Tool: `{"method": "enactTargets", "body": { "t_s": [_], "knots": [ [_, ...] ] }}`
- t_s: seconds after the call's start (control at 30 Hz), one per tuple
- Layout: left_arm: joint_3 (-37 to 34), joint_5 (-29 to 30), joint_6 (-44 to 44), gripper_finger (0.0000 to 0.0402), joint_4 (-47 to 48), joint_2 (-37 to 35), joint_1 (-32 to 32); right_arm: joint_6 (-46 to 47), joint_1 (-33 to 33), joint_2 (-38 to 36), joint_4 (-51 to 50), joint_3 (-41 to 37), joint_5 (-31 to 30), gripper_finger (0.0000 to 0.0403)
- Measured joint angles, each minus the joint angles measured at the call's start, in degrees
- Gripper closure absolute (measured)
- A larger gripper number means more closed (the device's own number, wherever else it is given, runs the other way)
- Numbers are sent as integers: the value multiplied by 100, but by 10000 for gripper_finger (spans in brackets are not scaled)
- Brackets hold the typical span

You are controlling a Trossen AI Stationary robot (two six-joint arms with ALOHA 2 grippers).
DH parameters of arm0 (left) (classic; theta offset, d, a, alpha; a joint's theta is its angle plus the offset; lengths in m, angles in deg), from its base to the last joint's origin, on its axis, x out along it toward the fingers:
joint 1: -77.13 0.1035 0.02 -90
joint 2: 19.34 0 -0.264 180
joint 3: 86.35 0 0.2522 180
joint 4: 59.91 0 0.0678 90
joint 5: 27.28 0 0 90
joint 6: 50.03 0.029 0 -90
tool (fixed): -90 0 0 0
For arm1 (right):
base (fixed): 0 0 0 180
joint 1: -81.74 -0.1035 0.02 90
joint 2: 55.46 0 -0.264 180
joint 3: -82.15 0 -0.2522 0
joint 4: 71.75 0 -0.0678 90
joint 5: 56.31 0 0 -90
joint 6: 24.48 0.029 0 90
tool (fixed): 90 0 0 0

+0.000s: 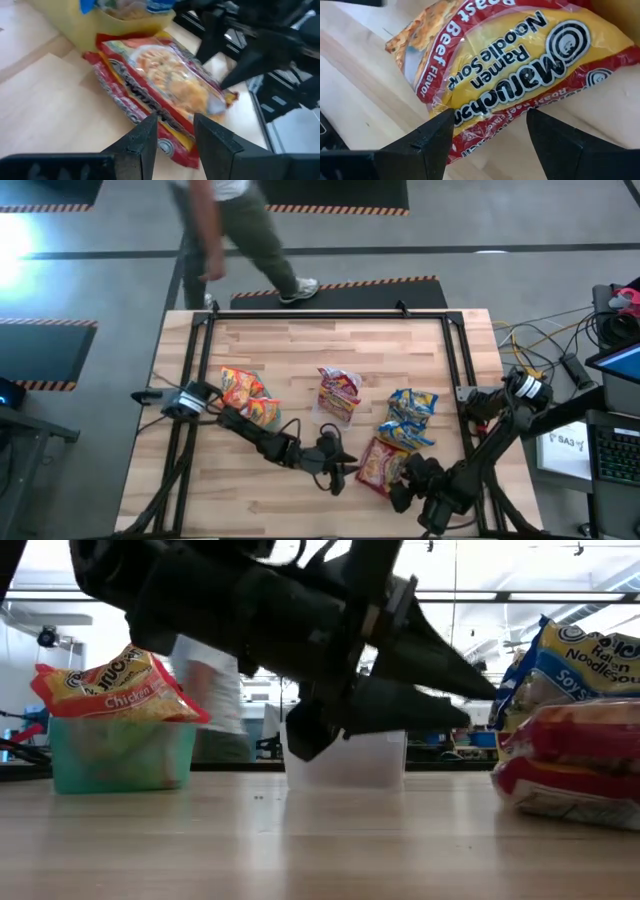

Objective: Sort Maruchan noodles
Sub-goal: Put the red noodle pack into the white bin

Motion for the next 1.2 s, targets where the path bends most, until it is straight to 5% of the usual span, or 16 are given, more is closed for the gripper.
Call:
{"method": "enactTargets", "body": {
  "t_s": [0.6,0.97,1.2],
  "knots": [
    [0,1,-405,292,-15,91,144,-1631,453,0,875,0,-199,165],
    [-1,-141,-388,292,-10,91,144,324,238,0,935,0,-96,165],
    [0,-164,-386,292,-12,91,144,643,441,106,935,-15,-144,165]
  ]
}}
